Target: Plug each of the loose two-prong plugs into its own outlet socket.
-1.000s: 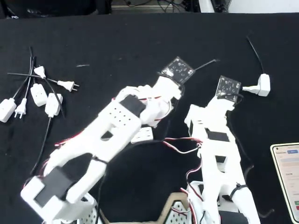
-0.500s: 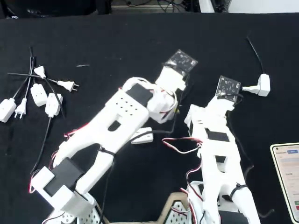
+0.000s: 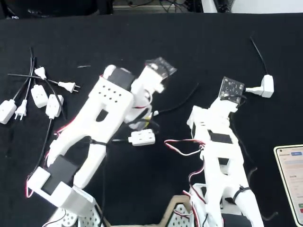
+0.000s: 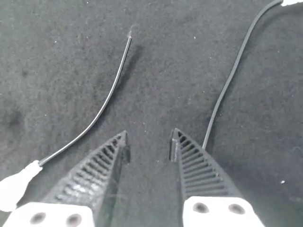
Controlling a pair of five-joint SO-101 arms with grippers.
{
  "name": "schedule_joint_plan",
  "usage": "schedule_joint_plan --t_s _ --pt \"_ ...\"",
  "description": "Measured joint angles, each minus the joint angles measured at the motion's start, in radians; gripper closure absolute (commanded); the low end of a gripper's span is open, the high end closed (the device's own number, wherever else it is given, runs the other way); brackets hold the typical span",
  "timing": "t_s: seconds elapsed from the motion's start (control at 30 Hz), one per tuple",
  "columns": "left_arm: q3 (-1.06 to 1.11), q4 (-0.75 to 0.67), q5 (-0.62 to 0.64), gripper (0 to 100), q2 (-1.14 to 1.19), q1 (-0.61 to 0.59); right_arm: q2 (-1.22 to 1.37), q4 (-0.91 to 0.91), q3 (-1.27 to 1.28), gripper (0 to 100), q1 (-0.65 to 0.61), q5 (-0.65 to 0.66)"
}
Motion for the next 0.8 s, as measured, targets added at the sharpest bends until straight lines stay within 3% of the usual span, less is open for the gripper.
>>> schedule_joint_plan --t_s 0.17,0.27,0.33,0.47,0.57,0.8 --pt "0.305 -0.281 0.000 82 -0.055 0.006 0.000 0.000 0.000 85.8 0.000 0.000" --pt "0.428 -0.379 0.000 81 -0.117 0.002 0.000 0.000 0.000 85.8 0.000 0.000" --pt "0.450 -0.419 0.015 80 -0.137 0.003 0.000 0.000 0.000 85.8 0.000 0.000" --pt "0.456 -0.485 0.178 70 -0.141 0.005 0.000 0.000 0.000 85.8 0.000 0.000" --pt "0.483 -0.519 0.275 71 -0.132 0.005 0.000 0.000 0.000 85.8 0.000 0.000" --pt "0.497 -0.529 0.310 72 -0.064 0.015 0.000 0.000 0.000 85.8 0.000 0.000"
